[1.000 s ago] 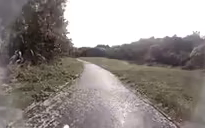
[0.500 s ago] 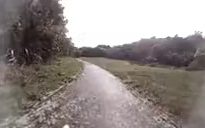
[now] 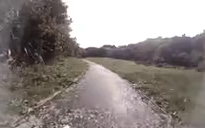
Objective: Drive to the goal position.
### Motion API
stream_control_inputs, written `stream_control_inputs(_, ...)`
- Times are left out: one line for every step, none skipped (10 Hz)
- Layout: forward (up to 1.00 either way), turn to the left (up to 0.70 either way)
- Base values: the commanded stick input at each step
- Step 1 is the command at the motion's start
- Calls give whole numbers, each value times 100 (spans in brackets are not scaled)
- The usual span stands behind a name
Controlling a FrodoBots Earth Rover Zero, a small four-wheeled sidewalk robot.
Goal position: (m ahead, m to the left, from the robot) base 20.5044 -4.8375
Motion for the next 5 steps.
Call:
stream_control_inputs(100,0)
stream_control_inputs(100,0)
stream_control_inputs(100,0)
stream_control_inputs(100,0)
stream_control_inputs(100,0)
